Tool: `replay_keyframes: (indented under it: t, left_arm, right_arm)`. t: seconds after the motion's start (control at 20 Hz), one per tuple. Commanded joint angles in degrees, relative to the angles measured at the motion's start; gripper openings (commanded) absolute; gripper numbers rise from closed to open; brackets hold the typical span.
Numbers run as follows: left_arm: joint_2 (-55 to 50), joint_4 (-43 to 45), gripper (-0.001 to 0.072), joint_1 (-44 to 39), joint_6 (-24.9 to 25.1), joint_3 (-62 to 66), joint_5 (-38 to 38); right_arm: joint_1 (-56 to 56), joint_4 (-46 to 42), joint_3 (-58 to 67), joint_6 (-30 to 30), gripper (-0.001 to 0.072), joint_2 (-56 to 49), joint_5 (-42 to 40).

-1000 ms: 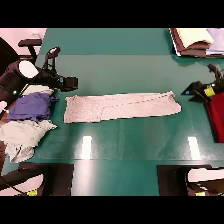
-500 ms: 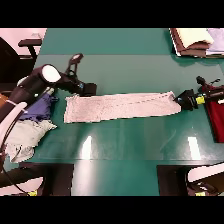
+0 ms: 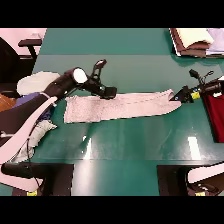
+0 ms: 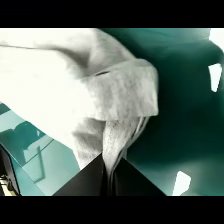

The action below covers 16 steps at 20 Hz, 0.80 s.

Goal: Fold the shirts.

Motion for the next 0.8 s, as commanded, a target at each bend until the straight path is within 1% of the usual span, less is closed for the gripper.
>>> replay_keyframes:
  t: [0.0,0.1,0.2,0.35,0.45,0.65,0.75]
  left_arm:
    - [-6.3,-0.9,0.0020,-1.9,0.4,5.7,0.2]
    - [-9.8,-2.2,0.0020,-2.5,0.4,9.4,0.0]
    - [-12.6,-2.1,0.0020,-3.4,0.4,12.4,-0.6]
    - [-14.3,-2.2,0.0020,-4.0,0.4,13.3,-0.9]
    - [-15.0,-2.0,0.0020,-4.0,0.4,13.4,-1.7]
    - [-15.2,-1.6,0.0020,-4.0,0.5,13.4,-2.6]
    - [-15.1,-1.5,0.0021,-4.0,0.5,13.4,-3.2]
  right_arm:
    - [0.3,5.7,0.3,1.7,0.0013,6.9,-0.1]
    - [1.7,11.4,0.3,4.0,0.0013,11.8,-1.2]
    - [4.6,14.5,0.3,4.3,0.0013,16.5,-3.0]
    - [10.4,14.6,0.3,6.6,0.0013,22.1,-6.8]
    - [14.5,14.6,0.4,7.0,0.0013,24.8,-9.9]
    - [21.2,13.9,7.0,7.2,0.0013,25.5,-11.0]
    - [23.6,12.5,9.4,8.3,0.0013,25.5,-11.3]
